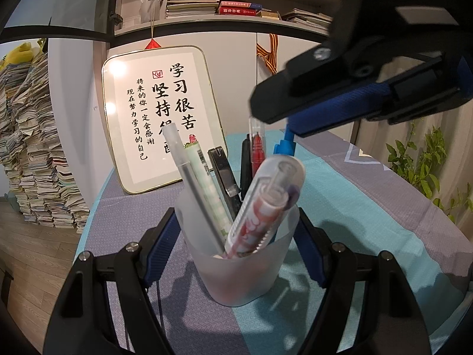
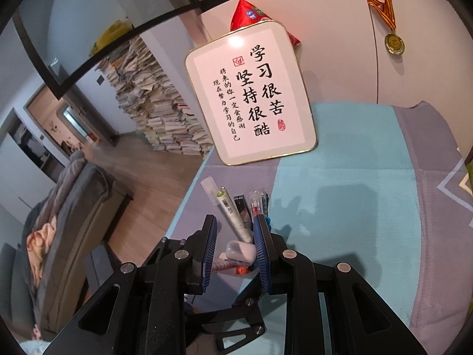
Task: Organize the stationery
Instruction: 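Lift the correction tape and push it into the frosted cup, then open the right gripper and pull it away from the cup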
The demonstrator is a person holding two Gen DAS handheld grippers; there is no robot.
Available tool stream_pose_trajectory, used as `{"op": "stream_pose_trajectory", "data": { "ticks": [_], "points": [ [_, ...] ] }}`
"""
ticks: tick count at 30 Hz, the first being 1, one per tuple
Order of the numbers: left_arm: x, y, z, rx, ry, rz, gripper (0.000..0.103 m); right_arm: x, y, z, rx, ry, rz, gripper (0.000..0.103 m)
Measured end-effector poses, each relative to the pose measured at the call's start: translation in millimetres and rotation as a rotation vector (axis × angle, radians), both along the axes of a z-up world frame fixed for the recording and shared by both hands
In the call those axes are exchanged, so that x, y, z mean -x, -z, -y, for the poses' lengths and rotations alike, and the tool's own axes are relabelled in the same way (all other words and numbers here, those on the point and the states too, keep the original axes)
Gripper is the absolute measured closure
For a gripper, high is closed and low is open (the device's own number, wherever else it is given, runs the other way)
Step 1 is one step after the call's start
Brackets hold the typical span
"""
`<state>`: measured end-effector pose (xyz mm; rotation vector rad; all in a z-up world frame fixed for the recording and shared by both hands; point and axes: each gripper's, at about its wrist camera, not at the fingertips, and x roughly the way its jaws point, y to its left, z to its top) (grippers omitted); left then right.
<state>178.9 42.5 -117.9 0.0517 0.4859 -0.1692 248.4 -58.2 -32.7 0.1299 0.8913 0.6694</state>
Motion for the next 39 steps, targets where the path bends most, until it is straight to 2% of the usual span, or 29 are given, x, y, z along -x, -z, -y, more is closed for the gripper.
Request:
{"op": "stream_pose_trajectory", "data": {
  "ticks": [9,11,13,18,23,28,31,34,39],
  "points": [
    [-0.1,0.0,0.2,0.001,0.0,0.0,0.028,5.9,-4.0,19.5,-0.007,0.047,0.033,0.076],
    [-0.1,0.0,0.3,0.0,0.0,0.0,0.028,6.3,-2.9,24.4,0.005,0.063,0.038,0.073],
    [-0.2,0.1,0.4,0.001,0.0,-0.002,0.028,5.6,0.8,29.0,0.001,0.074,0.028,0.069],
    [-2.5,1.8,-0.2,0.004,-0.004,-0.018,0.027,5.8,8.5,45.5,-0.011,0.104,0.007,0.069],
    [-3.1,-2.0,11.1,-0.042,-0.085,-0.029,0.027,6.9,12.0,60.5,-0.027,0.127,-0.001,0.069],
    [-13.2,-10.7,9.3,0.026,-0.177,-0.106,0.024,4.1,19.5,70.7,-0.044,0.141,-0.022,0.069],
    [-21.3,-13.1,12.3,0.005,-0.23,-0.117,0.023,2.8,24.4,73.4,-0.028,0.141,-0.025,0.068],
    [-25.6,-10.7,16.4,-0.005,-0.253,-0.144,0.031,3.3,30.7,77.4,-0.004,0.143,-0.025,0.068],
    [-25.8,-9.1,20.7,-0.03,-0.276,-0.141,0.033,0.2,42.9,94.1,-0.006,0.152,-0.053,0.068]
  ]
}}
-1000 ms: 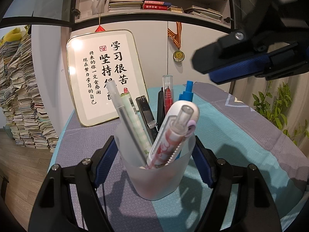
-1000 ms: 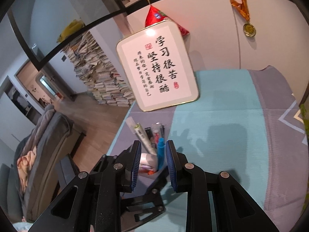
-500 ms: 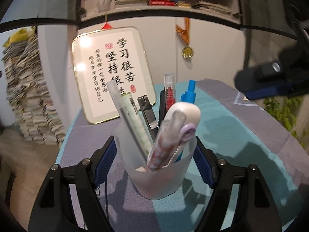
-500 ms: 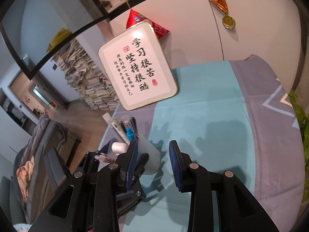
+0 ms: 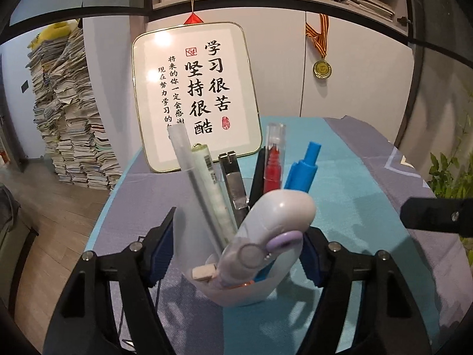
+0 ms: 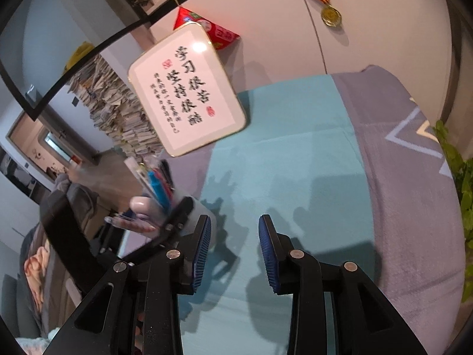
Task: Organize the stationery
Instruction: 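Open the right gripper and pull it away from the cup, then set the frosted cup down on the table and withdraw the left gripper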
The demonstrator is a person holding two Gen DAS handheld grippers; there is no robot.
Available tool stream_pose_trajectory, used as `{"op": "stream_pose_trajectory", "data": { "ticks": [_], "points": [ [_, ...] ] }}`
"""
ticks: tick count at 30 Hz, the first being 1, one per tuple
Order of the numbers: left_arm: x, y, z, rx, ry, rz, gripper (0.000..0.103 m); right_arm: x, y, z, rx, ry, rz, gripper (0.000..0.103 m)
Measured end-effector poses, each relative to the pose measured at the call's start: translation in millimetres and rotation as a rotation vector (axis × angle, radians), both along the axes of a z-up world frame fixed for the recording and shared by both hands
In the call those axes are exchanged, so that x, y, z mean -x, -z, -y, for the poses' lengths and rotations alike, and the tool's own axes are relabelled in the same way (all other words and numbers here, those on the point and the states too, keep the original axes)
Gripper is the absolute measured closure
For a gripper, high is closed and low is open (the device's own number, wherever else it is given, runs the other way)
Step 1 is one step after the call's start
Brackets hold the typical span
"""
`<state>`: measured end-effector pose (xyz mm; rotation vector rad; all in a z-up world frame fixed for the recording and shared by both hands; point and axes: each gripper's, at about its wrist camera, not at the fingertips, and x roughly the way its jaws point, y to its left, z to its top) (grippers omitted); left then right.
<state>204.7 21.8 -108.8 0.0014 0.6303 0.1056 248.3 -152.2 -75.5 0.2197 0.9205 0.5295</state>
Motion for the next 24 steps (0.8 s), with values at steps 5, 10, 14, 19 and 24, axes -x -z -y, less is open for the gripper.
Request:
{"op": "stream_pose_trajectory", "data": {
  "ticks": [5,10,14,19,24],
  "points": [
    [-1.7,-1.0,1.4,0.001,-0.018,-0.002,0.034,-4.7,15.1,12.4,0.081,0.037,-0.011,0.069],
    [-3.3,-5.1,13.2,-0.018,-0.007,0.016,0.034,-11.7,32.5,22.6,0.143,0.059,-0.028,0.069],
    [-9.4,-15.8,30.0,-0.04,0.025,0.047,0.034,-17.0,39.4,35.6,0.166,0.092,-0.022,0.068],
    [-23.5,-23.2,52.9,-0.045,0.066,0.054,0.034,-22.5,44.4,48.1,0.234,0.146,0.008,0.068],
    [-39.6,-23.6,74.8,-0.032,0.116,0.043,0.033,-24.9,46.4,60.8,0.248,0.178,0.024,0.068]
  ]
}}
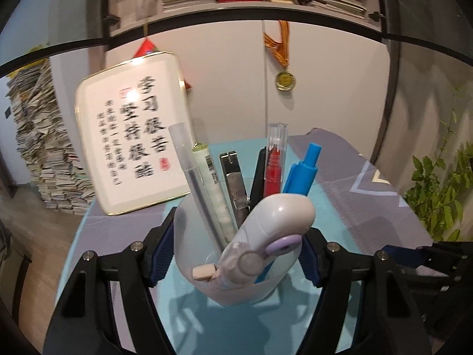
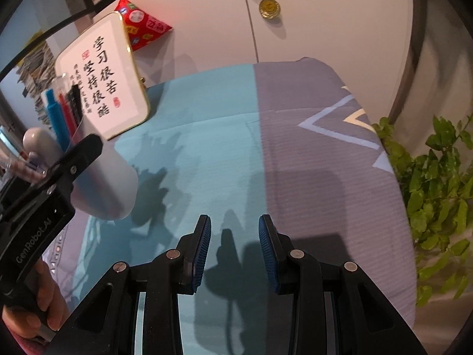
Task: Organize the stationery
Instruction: 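Set the frosted cup down on the table and withdraw the left gripper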
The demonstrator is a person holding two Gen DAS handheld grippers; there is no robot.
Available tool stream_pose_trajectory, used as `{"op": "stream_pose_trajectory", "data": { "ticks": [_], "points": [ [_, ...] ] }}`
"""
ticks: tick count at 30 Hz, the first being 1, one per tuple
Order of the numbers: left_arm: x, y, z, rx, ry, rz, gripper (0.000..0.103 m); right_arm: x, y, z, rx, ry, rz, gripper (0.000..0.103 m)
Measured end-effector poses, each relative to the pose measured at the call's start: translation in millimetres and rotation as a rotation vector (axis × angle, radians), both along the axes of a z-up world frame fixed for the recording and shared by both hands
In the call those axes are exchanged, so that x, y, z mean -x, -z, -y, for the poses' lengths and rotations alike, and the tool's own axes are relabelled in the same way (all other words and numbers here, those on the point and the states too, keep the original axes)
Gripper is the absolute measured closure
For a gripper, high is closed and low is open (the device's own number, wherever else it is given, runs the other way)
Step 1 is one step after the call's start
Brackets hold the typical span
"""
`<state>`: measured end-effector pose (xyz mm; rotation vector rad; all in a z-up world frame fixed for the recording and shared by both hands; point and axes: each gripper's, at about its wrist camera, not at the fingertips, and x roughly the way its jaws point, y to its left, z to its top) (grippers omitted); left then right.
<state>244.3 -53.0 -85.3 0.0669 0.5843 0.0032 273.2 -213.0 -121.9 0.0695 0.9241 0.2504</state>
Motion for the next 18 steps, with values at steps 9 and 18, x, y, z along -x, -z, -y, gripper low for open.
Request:
{"op": "stream_pose_trajectory", "data": {
  "ticks": [9,18],
  "points": [
    [-18.8,7.8,20.9,0.034,0.035,-0.026,0.033,-5.5,1.8,13.5,0.019,0.074,0.028,0.068],
    [-23.5,19.9,20.1,0.047,0.028,-0.055,0.033,-3.7,0.9,10.1,0.018,0.067,0.033,0.068]
  ]
}}
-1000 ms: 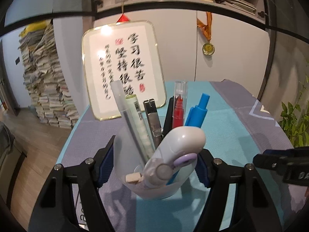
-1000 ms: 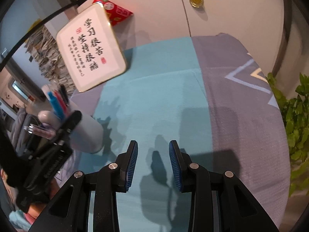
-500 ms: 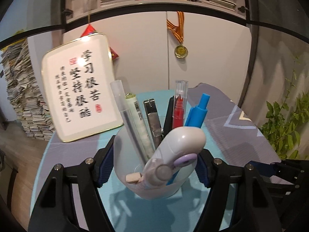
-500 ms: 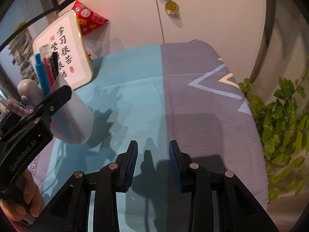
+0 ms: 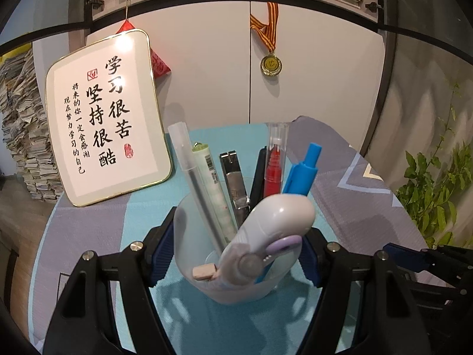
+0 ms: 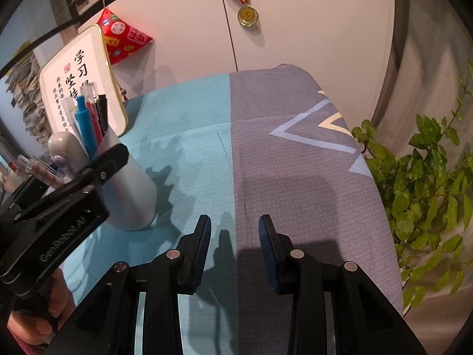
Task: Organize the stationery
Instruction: 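Set the frosted cup down on the table and withdraw the left gripper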
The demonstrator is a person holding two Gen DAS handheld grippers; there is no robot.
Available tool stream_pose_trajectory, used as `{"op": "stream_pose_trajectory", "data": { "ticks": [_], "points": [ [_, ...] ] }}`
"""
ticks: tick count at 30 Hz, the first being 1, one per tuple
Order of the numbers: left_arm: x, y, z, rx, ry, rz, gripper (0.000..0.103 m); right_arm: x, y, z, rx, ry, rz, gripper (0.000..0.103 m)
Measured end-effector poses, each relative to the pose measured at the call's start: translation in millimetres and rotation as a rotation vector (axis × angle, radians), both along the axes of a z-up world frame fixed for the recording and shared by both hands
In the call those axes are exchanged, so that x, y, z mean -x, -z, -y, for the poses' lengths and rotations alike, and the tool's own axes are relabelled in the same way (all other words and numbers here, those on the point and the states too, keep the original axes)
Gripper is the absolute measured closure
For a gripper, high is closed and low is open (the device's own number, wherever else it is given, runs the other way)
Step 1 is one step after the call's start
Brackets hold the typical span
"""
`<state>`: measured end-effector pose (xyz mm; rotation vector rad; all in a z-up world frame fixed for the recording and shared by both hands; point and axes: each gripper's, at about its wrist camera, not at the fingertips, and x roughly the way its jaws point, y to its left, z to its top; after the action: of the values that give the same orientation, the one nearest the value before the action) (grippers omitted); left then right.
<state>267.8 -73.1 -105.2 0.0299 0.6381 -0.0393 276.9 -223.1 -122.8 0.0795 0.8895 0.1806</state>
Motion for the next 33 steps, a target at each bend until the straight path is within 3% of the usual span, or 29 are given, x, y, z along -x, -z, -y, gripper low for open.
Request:
{"op": "stream_pose_trajectory", "data": {
  "ticks": [16,24,33],
  "points": [
    [3.8,-7.0,3.4,-0.046,0.013,0.021,0.03,10.4,-4.2,5.4,-0.012,0.019,0.0,0.068],
    [19.6,-25.1,5.3,-0.086,0.014,0.1,0.008,25.2,-13.6,7.9,-0.015,0.032,0.019,0.068],
    [47.7,-56.9,3.2,-0.128,-0.009,0.186,0.001,48.2,-33.4,8.7,-0.017,0.044,0.063,0.068]
  ]
}}
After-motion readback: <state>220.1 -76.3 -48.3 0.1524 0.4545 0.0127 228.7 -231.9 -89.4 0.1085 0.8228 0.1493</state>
